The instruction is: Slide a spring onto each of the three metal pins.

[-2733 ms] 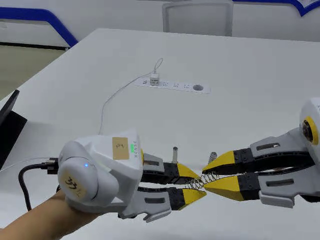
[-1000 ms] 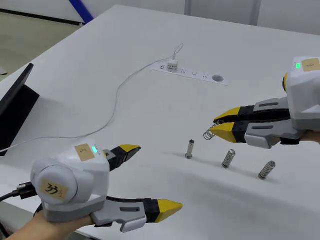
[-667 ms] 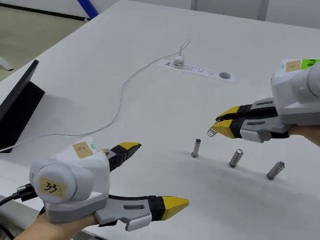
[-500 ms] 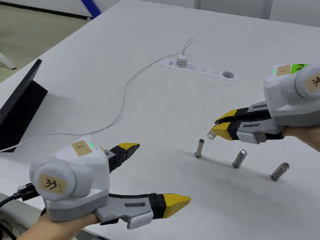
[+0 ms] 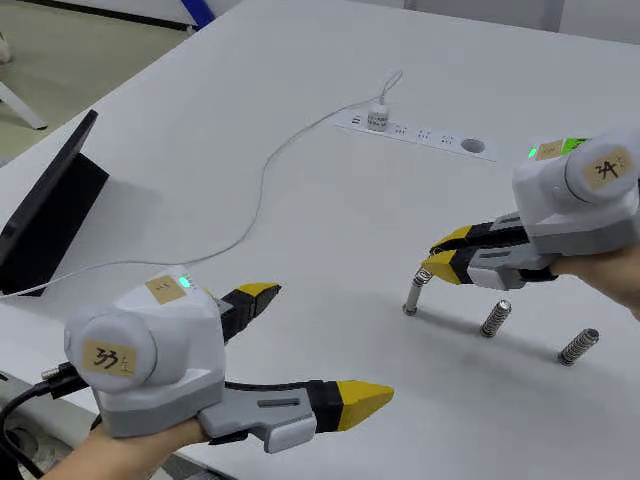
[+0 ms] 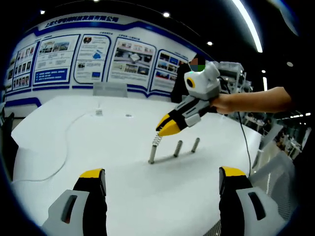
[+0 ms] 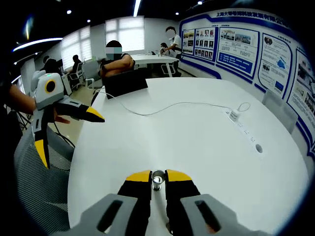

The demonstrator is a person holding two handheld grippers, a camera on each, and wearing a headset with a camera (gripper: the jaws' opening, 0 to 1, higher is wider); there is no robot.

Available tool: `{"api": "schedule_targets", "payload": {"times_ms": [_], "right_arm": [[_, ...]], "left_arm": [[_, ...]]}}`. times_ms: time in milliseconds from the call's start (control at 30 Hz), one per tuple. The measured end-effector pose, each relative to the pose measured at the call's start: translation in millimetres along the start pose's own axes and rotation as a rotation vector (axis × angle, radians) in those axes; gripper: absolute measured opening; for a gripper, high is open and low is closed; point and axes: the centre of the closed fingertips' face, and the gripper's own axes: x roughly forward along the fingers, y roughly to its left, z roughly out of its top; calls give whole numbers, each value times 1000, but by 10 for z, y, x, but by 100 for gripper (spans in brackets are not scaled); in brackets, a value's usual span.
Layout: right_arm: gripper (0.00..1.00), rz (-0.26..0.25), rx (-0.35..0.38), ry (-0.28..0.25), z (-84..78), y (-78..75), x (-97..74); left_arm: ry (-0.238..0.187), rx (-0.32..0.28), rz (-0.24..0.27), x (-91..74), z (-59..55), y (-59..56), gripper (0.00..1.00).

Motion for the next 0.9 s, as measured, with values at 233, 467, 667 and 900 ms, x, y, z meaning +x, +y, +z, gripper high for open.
{"api": "schedule_targets", "payload": {"times_ms": [233, 467, 667, 900], "right_arm": [[11, 7, -8, 25, -30, 13, 63], [11, 25, 15, 36, -50, 18, 151], [11, 17, -29, 109, -151, 18, 251], [11, 31, -46, 163, -241, 48, 336]], "left_arm": [[11, 2, 3, 7, -20, -4, 100], [13, -9, 9, 2, -30, 19, 100], [18, -11, 7, 6, -38, 17, 100], [18, -16, 7, 5, -40, 20, 100]]}}
